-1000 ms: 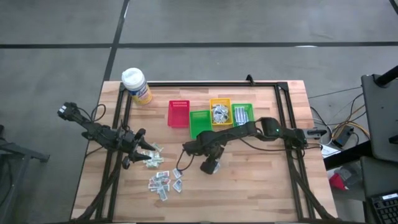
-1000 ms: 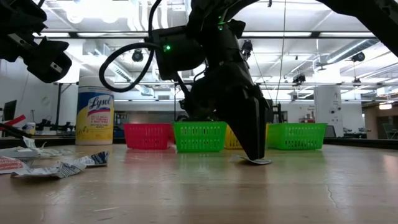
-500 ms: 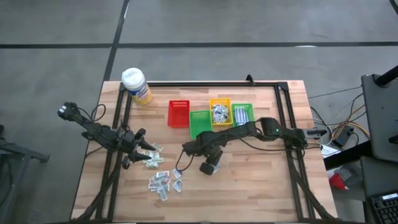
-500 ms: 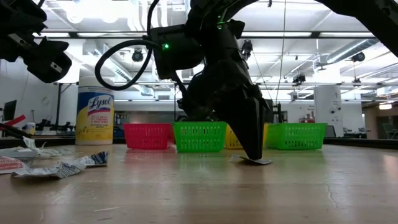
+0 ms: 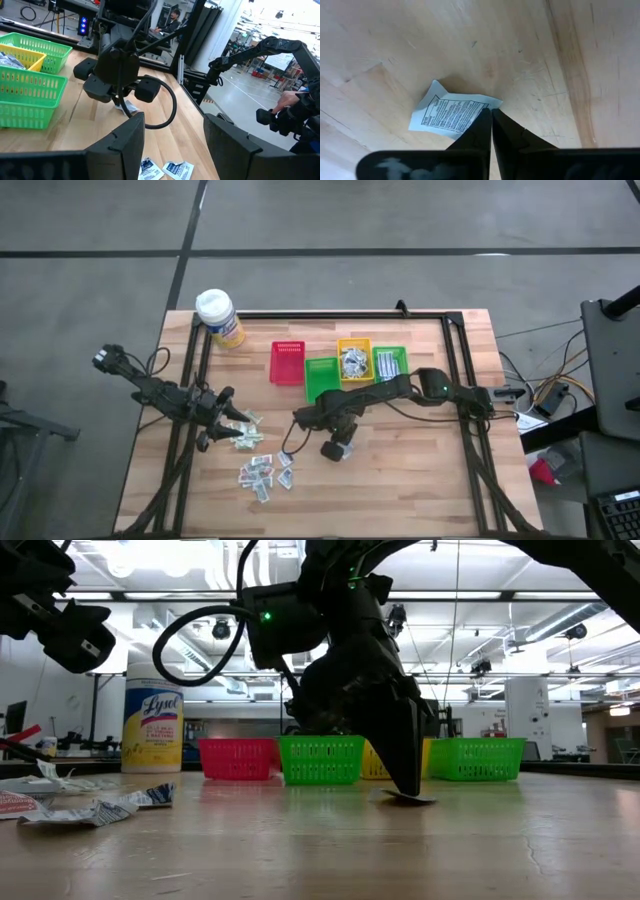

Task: Pick & Place First Aid Supplies
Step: Put the alcohol pad into the yellow basket

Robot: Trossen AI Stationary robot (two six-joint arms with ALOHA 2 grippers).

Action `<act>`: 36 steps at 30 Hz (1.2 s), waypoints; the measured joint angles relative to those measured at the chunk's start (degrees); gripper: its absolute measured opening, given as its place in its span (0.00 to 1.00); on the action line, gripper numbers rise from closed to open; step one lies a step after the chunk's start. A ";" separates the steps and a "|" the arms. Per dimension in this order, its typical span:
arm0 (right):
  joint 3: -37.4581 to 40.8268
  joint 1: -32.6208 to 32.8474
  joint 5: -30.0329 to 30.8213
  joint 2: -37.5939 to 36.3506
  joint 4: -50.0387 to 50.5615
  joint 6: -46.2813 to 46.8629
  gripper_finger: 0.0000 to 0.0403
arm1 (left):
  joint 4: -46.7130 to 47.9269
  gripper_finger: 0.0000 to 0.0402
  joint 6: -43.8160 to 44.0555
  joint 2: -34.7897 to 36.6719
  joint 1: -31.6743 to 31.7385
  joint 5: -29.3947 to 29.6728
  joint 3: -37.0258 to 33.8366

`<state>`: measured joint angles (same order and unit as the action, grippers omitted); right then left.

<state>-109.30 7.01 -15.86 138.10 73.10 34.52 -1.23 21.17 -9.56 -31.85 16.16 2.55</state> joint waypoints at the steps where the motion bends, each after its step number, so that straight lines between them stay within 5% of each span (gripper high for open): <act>1: 0.00 0.00 0.20 0.00 0.00 0.00 0.02 | 0.00 0.49 0.00 0.00 0.01 0.00 0.00; 17: -1.51 -0.68 8.52 -0.05 1.11 0.59 0.02 | 0.00 0.49 -1.55 -0.01 0.02 0.01 0.00; 24: -5.46 -1.42 17.05 0.50 4.66 -0.13 0.02 | 0.00 0.49 -1.53 -0.02 0.00 0.03 0.00; 36: -7.06 -1.27 14.97 0.55 6.47 -2.38 0.03 | -0.02 0.49 -1.53 -0.02 0.01 0.03 0.00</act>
<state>-116.36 5.73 -0.90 138.65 79.57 32.14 -1.26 19.64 -9.58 -31.84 16.19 2.55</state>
